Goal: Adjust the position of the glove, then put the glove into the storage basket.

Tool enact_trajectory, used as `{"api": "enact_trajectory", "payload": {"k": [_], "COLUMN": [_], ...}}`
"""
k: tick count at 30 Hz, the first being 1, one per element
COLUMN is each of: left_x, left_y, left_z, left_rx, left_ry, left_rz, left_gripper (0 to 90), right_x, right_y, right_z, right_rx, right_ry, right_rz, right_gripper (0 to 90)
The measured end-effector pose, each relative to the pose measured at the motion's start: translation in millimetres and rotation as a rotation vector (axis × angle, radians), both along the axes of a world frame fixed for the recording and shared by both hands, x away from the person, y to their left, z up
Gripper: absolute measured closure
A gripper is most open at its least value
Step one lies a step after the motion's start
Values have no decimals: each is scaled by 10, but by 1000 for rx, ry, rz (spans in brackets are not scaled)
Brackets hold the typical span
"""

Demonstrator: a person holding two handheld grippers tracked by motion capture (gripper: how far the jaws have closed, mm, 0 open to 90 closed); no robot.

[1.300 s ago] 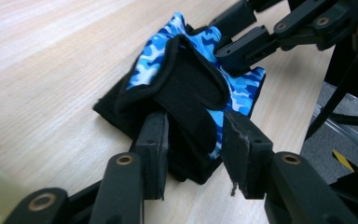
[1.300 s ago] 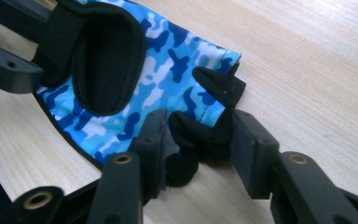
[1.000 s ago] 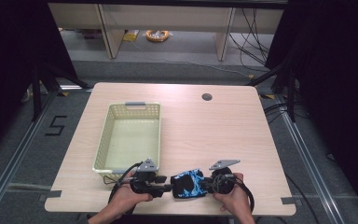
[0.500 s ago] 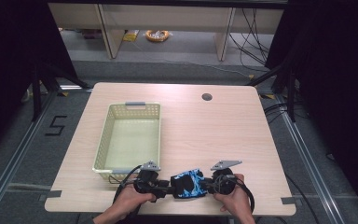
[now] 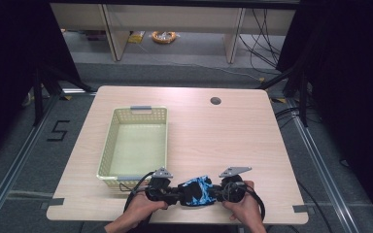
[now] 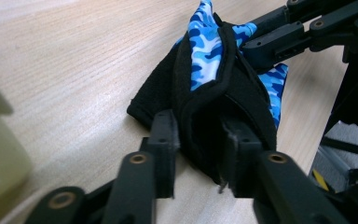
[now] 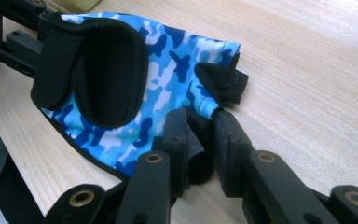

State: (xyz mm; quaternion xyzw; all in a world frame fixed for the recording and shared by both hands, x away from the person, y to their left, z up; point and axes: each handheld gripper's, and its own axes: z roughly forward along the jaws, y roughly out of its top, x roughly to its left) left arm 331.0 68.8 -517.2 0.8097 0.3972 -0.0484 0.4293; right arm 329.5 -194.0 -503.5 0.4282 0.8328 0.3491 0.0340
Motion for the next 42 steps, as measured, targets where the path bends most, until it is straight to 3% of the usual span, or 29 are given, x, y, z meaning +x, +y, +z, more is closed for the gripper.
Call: {"api": "enact_trajectory", "payload": {"k": [5, 7, 11, 13, 16, 17, 20, 22, 24, 25, 30, 31, 32, 33, 34, 37, 40, 41, 42], "left_x": [-23, -39, -46, -50, -60, -58, -56, -58, -69, -73, -108, -110, -117, -132, -132, -153, -164, -172, -174], "left_y": [26, 23, 26, 27, 30, 35, 47, 53, 51, 56, 69, 80, 78, 79, 92, 116, 156, 166, 181], "left_z": [-9, 3, 11, 35, 58, 61, 81, 101, 124, 135, 179, 189, 189, 201, 207, 220, 250, 265, 274], "left_rx": [-32, -11, -23, -46, -49, -50, -56, -62, -66, -67, -67, -58, -67, -60, -68, -80, -84, -87, -86], "left_ry": [2, -12, -14, -12, -23, -23, -28, -35, -42, -42, -63, -71, -74, -78, -73, -84, -82, -88, -91], "left_rz": [33, 37, 37, 23, 20, 18, 29, 23, 22, 11, 8, 1, 5, 11, -6, 1, 4, 10, 4], "left_gripper": [801, 820, 830, 836, 839, 839, 839, 839, 840, 839, 839, 838, 839, 839, 839, 839, 840, 840, 840], "right_x": [8, 2, 5, 1, 0, -1, -9, -19, -33, -36, -67, -98, -87, -96, -113, -129, -151, -172, -172], "right_y": [-2, -7, -26, -31, -41, -55, -69, -80, -69, -85, -94, -80, -87, -83, -83, -69, -60, -46, -46], "right_z": [-1, -7, 8, 7, 7, 28, 49, 74, 67, 93, 131, 155, 147, 149, 174, 194, 236, 260, 268], "right_rx": [-1, 8, -2, 7, 45, 27, 70, 66, 107, 81, 125, 126, 127, 138, 115, 126, 145, 163, 174], "right_ry": [-5, -4, 8, 3, 3, 13, 2, -1, -24, -11, -23, 4, -31, -36, -35, -35, -44, -22, -39], "right_rz": [16, 1, 11, 10, 13, 19, 27, 27, 18, 25, 27, 5, 21, 30, 19, 26, 38, 33, 43], "right_gripper": [771, 774, 777, 779, 781, 782, 784, 785, 785, 786, 788, 788, 789, 789, 789, 790, 792, 793, 794]}}
